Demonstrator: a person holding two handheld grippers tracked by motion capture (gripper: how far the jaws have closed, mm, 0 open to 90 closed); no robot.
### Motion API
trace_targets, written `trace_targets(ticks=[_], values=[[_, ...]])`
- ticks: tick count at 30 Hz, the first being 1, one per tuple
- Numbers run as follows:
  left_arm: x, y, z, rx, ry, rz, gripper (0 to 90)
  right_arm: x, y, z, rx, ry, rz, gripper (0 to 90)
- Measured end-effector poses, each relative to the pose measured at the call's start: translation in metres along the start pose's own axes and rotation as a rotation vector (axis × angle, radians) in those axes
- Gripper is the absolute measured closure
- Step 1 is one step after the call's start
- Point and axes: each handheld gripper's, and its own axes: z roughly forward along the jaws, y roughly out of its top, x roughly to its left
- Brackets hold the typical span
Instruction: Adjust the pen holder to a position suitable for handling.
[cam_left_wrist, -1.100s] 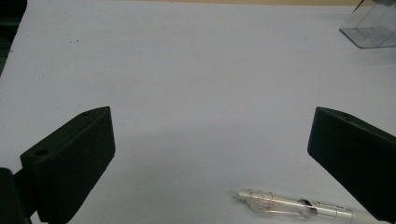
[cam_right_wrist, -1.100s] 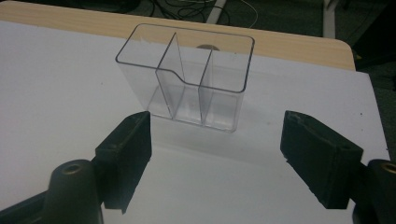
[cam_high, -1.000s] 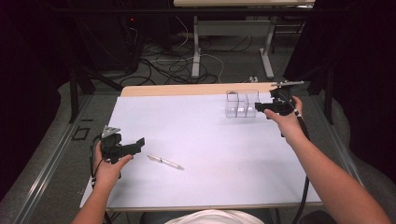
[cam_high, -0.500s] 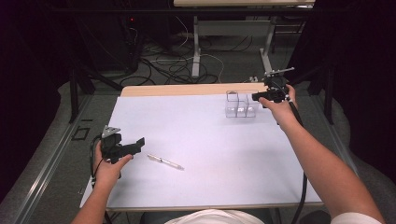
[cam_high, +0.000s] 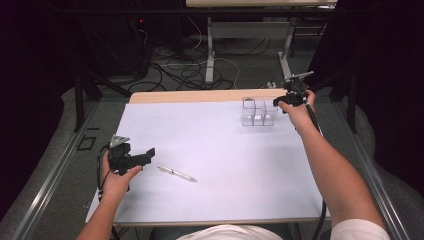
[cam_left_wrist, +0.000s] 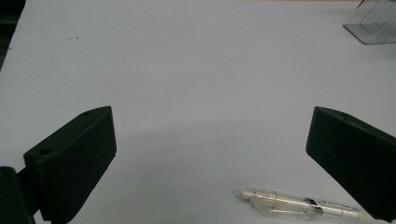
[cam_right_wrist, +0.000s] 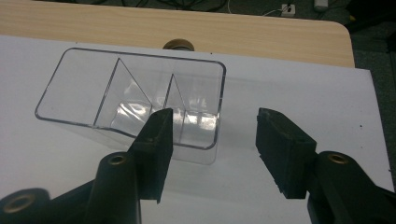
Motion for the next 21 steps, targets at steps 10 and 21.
trace_targets(ticks=[10,21], values=[[0.002,-0.001,0.0,0.0,0.002,-0.01,2.1,-0.005,0.002,0.016,0.005,-0.015,0.009,54.4],[0.003,-0.001,0.001,0.002,0.009,-0.016,2.2,-0.011,0.003,0.031,0.0,-0.006,0.012,62.6]])
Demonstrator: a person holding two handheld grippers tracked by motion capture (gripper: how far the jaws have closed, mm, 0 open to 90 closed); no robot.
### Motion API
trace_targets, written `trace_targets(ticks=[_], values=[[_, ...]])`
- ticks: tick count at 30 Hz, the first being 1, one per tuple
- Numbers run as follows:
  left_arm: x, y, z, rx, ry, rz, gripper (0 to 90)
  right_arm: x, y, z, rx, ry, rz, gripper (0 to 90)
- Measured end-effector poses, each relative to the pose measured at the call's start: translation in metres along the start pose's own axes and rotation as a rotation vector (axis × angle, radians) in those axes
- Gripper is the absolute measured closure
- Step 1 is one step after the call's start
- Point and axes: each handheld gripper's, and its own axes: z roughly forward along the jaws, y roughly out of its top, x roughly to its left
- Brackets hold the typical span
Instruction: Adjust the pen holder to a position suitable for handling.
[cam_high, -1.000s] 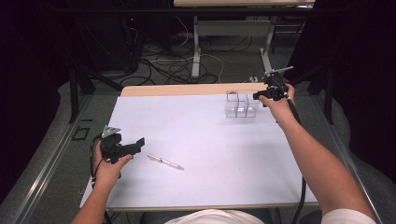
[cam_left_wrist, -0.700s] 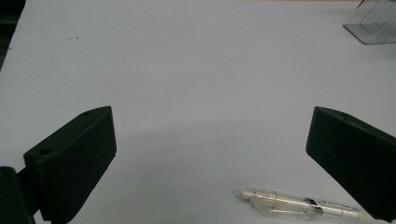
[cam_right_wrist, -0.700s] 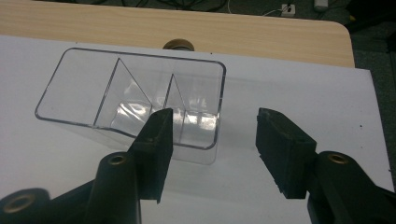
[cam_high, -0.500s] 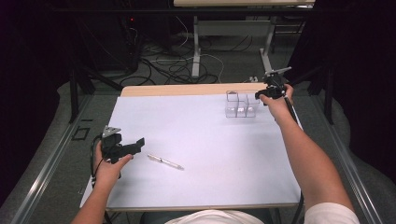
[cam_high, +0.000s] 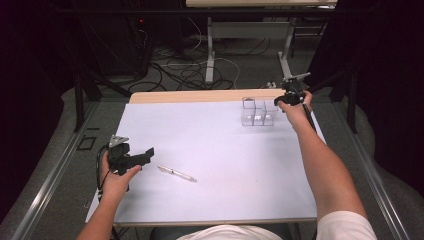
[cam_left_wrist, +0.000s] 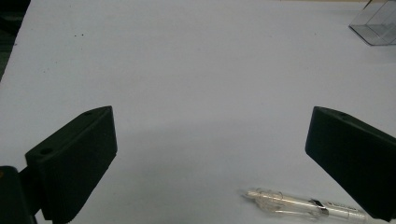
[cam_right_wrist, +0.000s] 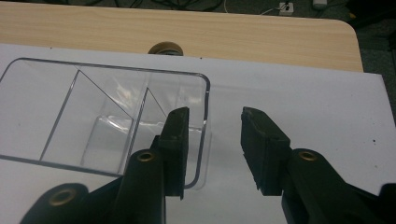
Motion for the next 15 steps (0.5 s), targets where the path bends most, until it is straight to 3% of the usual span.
trace_targets(ticks=[15], values=[[0.001,-0.001,-0.002,0.001,0.015,-0.012,2.6,0.003,-0.003,0.02,0.033,-0.015,0.002,71.2]])
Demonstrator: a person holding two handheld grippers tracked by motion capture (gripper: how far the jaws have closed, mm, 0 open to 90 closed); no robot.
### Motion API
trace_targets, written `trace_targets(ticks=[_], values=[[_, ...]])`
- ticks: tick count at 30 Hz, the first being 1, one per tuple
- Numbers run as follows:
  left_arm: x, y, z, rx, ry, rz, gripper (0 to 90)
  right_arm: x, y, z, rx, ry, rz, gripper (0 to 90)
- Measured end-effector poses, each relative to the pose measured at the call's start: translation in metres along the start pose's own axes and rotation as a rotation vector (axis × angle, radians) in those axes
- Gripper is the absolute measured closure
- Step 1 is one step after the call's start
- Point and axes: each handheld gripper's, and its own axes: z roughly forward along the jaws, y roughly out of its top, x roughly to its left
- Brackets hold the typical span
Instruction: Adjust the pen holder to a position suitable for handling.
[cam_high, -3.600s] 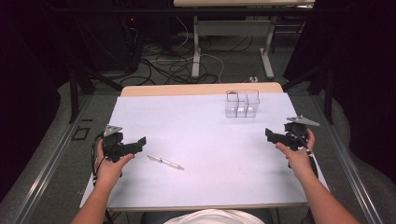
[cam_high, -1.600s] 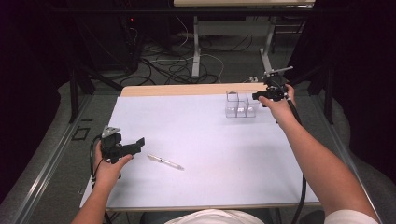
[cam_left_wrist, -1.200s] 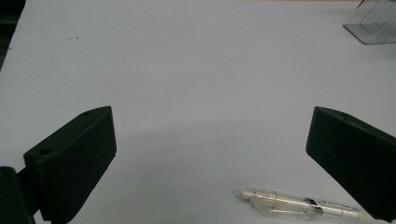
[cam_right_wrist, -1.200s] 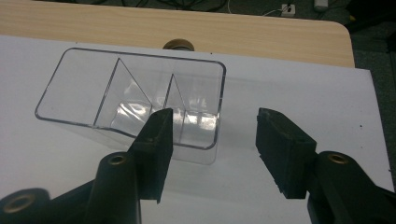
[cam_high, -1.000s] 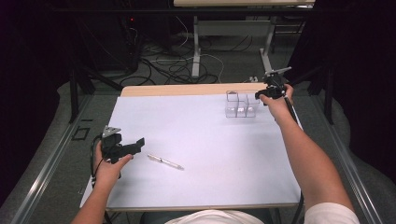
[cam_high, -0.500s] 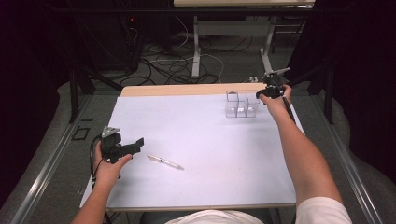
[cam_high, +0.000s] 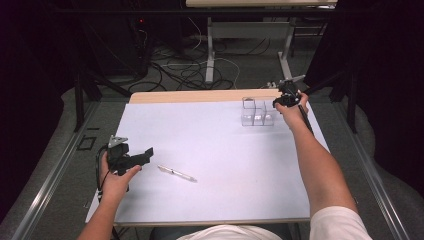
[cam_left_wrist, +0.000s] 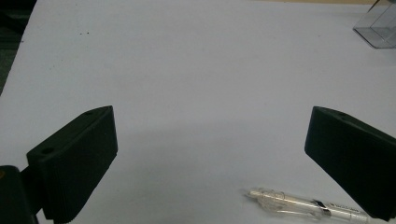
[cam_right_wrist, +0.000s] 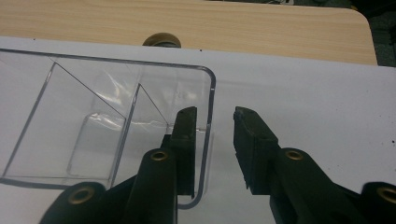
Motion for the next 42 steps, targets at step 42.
trace_targets(ticks=[42], values=[[-0.003,0.0,0.0,0.0,-0.006,0.012,3.1,0.032,-0.012,-0.016,0.028,-0.062,0.047,88.6]])
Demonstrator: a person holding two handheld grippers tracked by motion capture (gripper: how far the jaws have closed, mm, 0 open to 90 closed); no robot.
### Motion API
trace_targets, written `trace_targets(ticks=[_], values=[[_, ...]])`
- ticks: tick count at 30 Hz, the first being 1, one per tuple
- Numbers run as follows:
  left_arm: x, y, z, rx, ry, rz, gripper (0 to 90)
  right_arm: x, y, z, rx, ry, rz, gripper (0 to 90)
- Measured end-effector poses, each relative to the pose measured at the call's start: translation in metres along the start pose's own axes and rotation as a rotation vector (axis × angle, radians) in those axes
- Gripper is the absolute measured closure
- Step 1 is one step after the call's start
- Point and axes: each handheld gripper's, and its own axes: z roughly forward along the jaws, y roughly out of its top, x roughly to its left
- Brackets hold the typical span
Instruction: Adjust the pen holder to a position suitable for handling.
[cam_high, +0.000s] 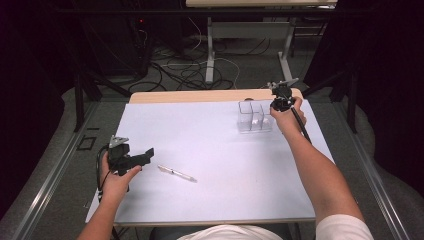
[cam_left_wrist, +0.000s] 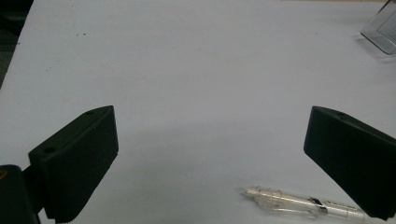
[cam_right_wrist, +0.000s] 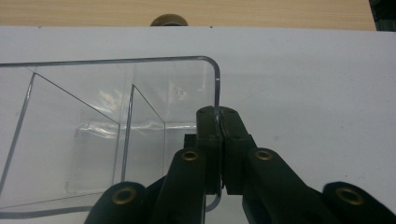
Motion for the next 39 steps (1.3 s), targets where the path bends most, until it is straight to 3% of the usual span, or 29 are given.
trace_targets(ticks=[14,20,26,39], values=[[-0.001,0.0,0.001,0.0,-0.008,0.006,3.4,0.039,-0.025,-0.027,0.007,0.143,-0.112,88.3],[-0.001,0.0,0.001,0.0,-0.005,0.006,3.4,0.054,-0.038,-0.033,0.022,0.17,-0.151,88.2],[-0.001,0.0,0.0,0.002,-0.004,0.0,3.6,0.056,-0.051,-0.034,0.029,0.172,-0.17,87.6],[-0.002,0.0,0.001,0.0,-0.004,0.003,3.8,0.05,-0.077,-0.044,0.076,0.213,-0.133,86.4]])
